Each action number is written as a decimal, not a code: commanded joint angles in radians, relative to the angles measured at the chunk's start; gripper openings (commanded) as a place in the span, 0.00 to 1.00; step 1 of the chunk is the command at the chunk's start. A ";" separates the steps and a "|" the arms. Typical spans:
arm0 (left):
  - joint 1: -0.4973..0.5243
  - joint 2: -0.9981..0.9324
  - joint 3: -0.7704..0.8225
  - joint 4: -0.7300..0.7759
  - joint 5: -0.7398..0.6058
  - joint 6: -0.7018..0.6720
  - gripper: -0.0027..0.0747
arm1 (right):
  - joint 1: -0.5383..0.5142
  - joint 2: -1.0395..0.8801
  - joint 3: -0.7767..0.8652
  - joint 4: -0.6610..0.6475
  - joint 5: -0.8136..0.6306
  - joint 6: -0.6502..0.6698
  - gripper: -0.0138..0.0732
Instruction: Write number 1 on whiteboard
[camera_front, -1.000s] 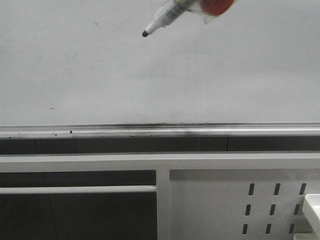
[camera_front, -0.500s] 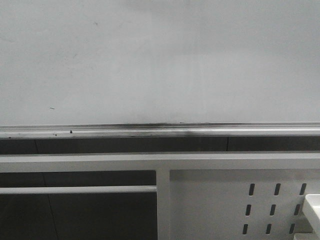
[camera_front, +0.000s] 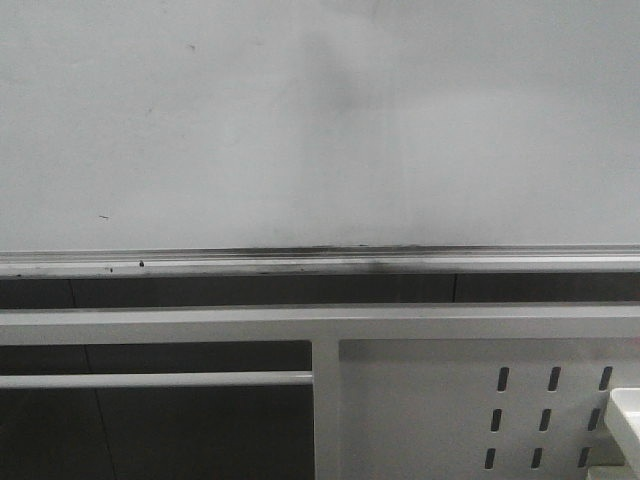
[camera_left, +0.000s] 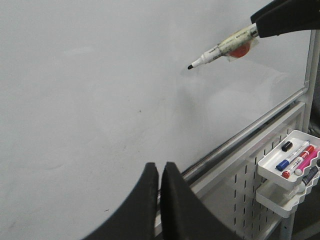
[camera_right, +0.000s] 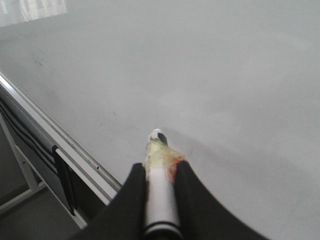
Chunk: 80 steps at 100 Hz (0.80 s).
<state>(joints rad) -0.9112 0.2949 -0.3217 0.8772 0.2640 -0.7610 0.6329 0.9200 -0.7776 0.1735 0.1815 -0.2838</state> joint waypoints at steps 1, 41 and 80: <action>-0.003 0.009 -0.026 0.020 -0.053 -0.011 0.01 | -0.009 0.008 -0.026 0.003 -0.062 0.000 0.08; -0.003 0.009 -0.026 0.046 -0.053 -0.011 0.01 | -0.065 0.133 -0.026 -0.004 -0.063 0.000 0.08; -0.003 0.009 -0.026 0.061 -0.053 -0.011 0.01 | -0.096 0.284 -0.026 0.004 -0.064 0.000 0.08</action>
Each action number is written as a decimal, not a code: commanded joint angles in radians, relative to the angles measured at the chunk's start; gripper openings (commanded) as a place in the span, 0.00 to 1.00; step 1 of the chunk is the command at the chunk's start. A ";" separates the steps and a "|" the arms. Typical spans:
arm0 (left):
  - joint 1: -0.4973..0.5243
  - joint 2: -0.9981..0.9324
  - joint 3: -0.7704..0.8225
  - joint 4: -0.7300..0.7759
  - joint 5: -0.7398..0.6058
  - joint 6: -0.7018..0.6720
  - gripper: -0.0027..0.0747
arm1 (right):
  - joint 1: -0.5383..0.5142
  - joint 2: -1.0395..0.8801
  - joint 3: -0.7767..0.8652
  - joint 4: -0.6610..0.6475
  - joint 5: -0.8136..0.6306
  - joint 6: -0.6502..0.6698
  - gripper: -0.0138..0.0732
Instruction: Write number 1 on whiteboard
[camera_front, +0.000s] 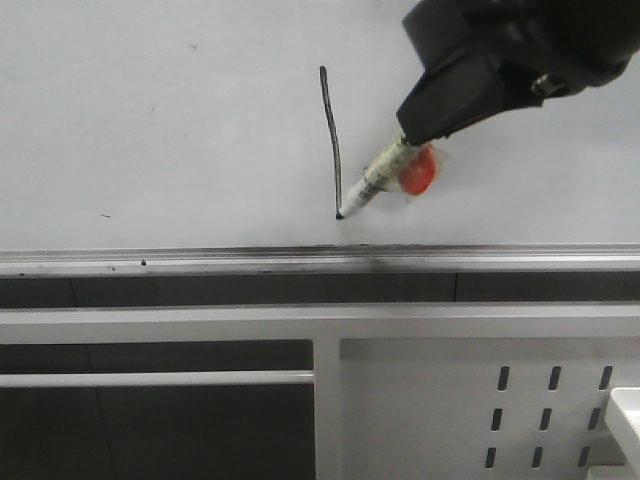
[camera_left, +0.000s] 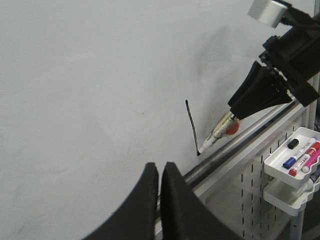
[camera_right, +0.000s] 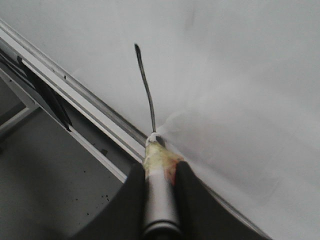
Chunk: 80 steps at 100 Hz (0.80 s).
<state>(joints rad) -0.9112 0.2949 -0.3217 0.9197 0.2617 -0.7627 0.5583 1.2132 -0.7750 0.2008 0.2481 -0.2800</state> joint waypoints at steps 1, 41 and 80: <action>-0.003 0.009 -0.026 0.018 -0.050 -0.009 0.01 | -0.022 -0.010 -0.029 -0.023 -0.131 -0.004 0.08; -0.005 0.061 -0.025 0.011 -0.211 -0.008 0.27 | 0.185 -0.069 -0.069 -0.006 0.161 -0.022 0.08; -0.005 0.449 -0.037 0.238 -0.361 -0.008 0.47 | 0.269 -0.067 -0.268 -0.017 0.336 -0.070 0.08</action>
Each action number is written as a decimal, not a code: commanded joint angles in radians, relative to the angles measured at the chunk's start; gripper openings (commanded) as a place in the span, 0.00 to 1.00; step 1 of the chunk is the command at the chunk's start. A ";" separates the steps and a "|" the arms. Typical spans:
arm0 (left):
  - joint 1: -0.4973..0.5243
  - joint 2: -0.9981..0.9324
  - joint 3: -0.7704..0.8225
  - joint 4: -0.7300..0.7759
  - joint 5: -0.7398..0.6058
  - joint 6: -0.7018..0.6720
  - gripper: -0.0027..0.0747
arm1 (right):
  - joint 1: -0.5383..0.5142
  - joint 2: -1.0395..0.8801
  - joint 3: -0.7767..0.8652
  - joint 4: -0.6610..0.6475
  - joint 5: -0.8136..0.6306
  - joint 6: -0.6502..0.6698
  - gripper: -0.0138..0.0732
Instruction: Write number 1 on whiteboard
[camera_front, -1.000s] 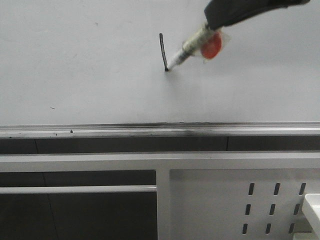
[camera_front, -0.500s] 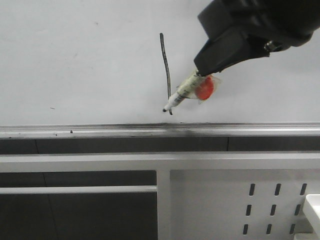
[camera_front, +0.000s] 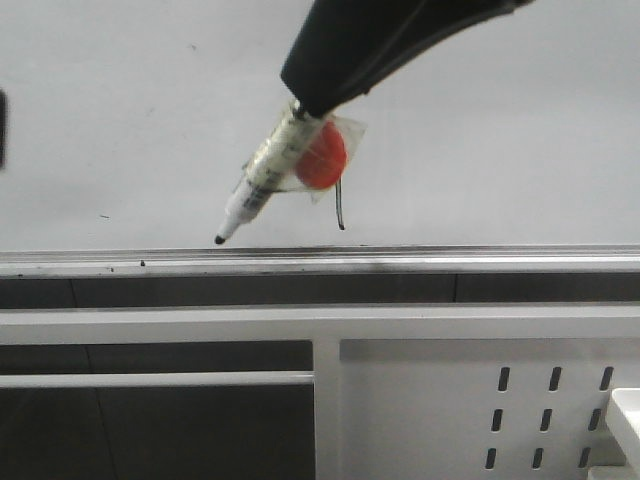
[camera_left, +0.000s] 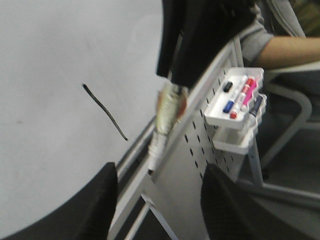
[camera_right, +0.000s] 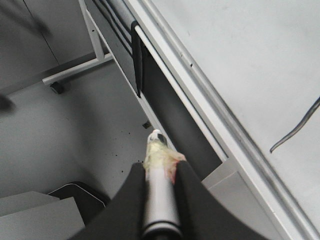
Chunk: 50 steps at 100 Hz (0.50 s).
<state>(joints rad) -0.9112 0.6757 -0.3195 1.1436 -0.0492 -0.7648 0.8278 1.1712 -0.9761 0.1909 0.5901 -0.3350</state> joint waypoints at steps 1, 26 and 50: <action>-0.005 0.074 -0.043 0.014 -0.050 -0.006 0.47 | -0.001 -0.025 -0.074 -0.005 0.003 -0.015 0.08; -0.003 0.237 -0.137 0.019 -0.051 -0.001 0.46 | 0.045 -0.025 -0.120 0.010 0.031 -0.022 0.08; -0.003 0.321 -0.173 0.022 -0.053 -0.001 0.46 | 0.058 -0.016 -0.120 0.021 0.031 -0.022 0.08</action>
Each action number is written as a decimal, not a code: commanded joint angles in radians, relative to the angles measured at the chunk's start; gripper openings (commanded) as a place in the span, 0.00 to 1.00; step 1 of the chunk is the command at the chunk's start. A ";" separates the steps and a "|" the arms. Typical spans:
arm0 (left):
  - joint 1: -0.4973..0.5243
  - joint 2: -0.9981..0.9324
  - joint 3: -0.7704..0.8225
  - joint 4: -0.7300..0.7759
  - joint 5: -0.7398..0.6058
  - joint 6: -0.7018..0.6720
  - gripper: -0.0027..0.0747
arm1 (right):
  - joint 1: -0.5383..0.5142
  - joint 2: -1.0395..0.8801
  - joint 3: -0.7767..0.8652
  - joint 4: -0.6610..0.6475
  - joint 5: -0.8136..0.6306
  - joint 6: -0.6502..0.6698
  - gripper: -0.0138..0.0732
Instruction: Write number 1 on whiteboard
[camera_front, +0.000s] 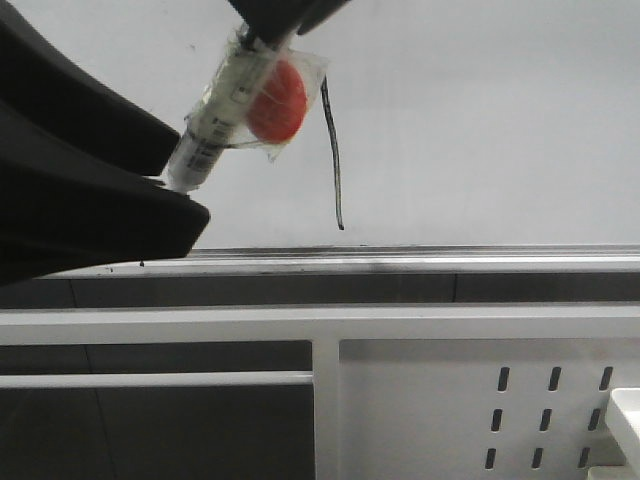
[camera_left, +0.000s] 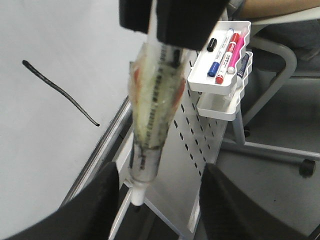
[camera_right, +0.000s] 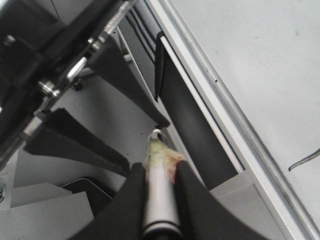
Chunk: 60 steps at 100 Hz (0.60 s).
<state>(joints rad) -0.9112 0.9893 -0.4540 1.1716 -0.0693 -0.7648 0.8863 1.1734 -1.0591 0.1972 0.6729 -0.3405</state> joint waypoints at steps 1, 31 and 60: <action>-0.003 0.011 -0.041 -0.006 -0.033 -0.001 0.46 | 0.000 -0.018 -0.037 0.017 -0.052 -0.016 0.08; 0.017 0.017 -0.041 -0.004 -0.035 -0.001 0.46 | 0.000 -0.018 -0.037 0.026 -0.048 -0.016 0.08; 0.075 0.017 -0.041 -0.004 -0.128 -0.001 0.35 | 0.000 -0.018 -0.037 0.042 -0.044 -0.016 0.08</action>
<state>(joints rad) -0.8493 1.0138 -0.4615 1.1758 -0.1238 -0.7648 0.8863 1.1734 -1.0591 0.2220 0.6840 -0.3444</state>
